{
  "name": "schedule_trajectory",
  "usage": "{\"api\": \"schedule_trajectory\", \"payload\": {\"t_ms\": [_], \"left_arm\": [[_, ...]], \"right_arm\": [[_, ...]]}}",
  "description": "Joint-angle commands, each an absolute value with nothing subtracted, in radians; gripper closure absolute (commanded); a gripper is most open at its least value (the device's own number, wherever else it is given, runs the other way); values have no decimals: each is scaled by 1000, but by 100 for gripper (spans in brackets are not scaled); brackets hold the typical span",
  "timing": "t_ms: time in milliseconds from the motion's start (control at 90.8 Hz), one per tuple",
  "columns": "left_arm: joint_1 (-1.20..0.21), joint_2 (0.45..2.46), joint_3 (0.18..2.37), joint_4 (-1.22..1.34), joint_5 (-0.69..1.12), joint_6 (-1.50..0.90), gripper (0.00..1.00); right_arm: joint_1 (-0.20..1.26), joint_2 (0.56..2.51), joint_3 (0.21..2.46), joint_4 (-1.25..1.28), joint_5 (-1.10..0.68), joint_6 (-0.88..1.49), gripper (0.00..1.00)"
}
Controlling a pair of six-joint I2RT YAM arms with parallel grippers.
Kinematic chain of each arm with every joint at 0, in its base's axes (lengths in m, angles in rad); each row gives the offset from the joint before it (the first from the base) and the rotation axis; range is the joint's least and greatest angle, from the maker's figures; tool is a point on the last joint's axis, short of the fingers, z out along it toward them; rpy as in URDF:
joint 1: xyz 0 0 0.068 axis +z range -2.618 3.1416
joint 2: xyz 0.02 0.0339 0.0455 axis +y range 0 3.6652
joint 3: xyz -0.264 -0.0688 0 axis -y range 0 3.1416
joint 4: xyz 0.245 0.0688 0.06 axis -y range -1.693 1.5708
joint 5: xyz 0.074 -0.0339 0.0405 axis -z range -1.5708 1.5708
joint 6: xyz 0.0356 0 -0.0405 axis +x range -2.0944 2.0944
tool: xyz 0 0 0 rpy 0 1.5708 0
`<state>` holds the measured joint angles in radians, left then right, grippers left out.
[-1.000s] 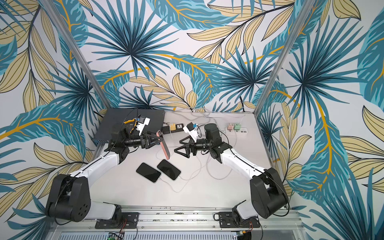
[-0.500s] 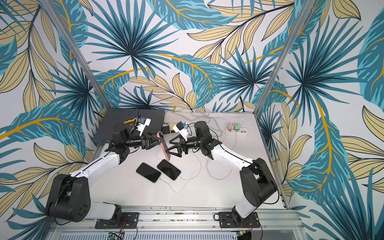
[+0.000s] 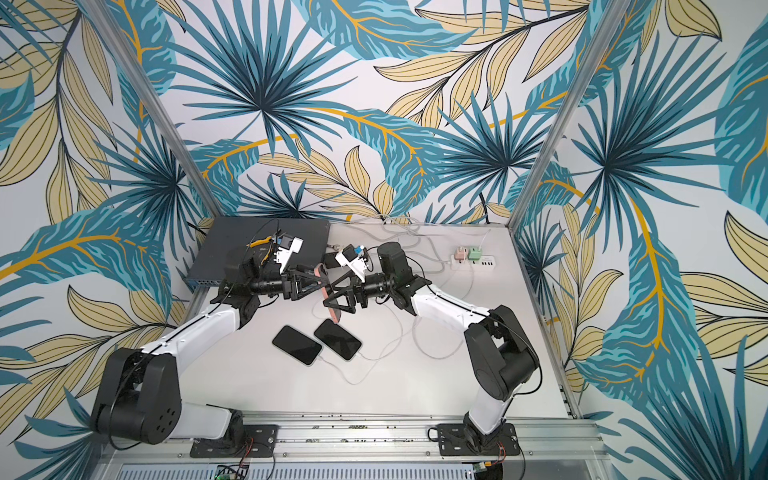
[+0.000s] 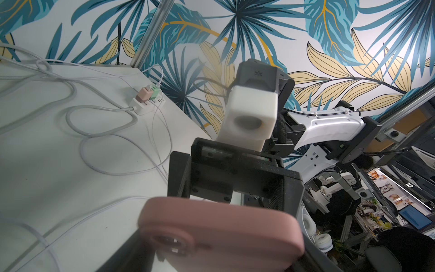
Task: Unplug the charging cable from the phone
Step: Place the phone at the center of the board.
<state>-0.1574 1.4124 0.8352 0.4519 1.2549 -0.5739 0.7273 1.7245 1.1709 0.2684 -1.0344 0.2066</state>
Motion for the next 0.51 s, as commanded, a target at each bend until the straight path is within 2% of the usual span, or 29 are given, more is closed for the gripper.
{"api": "schedule_trajectory", "payload": {"t_ms": [0,375,496], "left_arm": [[-163,1379,831,490,1276,-572,59],[-163,1378,828,491,1276,-568,59],[-163,1378,828,490,1276,-567,55]], "right_arm": [[732,1739,1183,306,-1067,217,19],[732,1734,1157,363,-1097,235,47],[732,1730,1151,371,-1110,234,56]]}}
